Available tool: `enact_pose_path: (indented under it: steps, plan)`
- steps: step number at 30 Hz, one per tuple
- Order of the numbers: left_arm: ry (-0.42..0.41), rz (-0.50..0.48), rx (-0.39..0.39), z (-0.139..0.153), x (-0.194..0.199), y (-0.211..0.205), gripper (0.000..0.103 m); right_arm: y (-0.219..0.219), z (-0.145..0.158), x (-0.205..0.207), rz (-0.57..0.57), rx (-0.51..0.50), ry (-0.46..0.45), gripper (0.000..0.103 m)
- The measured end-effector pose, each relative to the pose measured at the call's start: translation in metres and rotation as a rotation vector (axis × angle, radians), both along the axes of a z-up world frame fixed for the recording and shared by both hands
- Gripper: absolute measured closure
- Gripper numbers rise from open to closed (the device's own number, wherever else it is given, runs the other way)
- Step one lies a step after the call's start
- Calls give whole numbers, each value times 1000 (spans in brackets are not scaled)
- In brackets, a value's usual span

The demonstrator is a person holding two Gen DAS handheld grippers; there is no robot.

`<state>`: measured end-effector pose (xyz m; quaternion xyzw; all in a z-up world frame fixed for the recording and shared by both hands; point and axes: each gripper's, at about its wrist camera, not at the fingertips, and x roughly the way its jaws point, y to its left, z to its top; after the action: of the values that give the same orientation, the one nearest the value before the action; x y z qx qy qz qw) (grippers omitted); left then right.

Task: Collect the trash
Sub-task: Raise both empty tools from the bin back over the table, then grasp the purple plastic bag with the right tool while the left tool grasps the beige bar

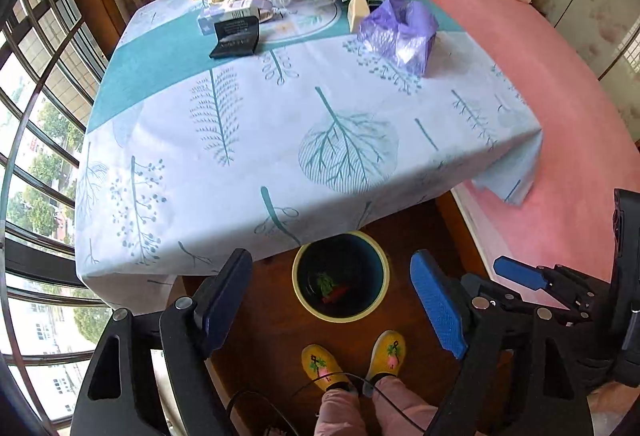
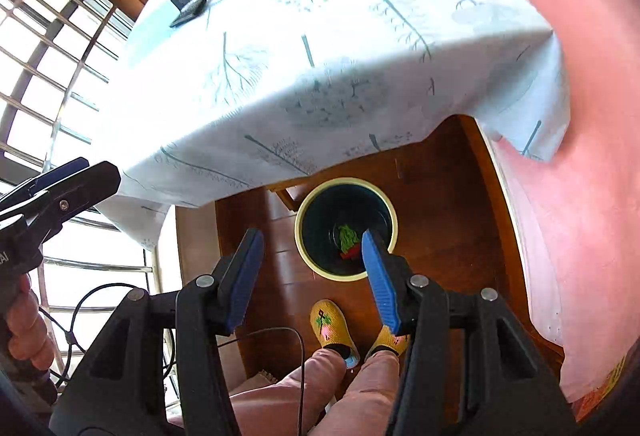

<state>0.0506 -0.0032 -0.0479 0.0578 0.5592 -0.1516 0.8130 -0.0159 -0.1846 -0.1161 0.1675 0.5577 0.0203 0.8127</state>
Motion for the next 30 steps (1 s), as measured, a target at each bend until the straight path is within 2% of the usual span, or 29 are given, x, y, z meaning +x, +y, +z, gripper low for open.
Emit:
enact_pose_path:
  steps: [4,8,11,14,17,21,27,30]
  plan:
    - [-49,-5,-33,44,11,13,21,5,44,1,-32,-18,-55,55]
    - [-55,-18,-93,70,27,27,21,11,89,11,-58,-54,-117,55]
    - [-80,-3,-121,85,37,38,21,14,108,25,-83,-82,-154,55]
    - [-119,1,-112,93,44,45,21,14,119,43,-97,-107,-171,55]
    - [-156,7,-69,95,55,45,21,12,122,67,-102,-128,-175,55]
    - [-165,15,-49,94,73,40,21,10,115,106,-82,-148,-179,55]
    - [-160,73,17,73,119,17,21,-12,81,183,-50,-163,-152,55]
    - [-110,122,39,54,151,3,29,-25,57,223,-22,-150,-114,55]
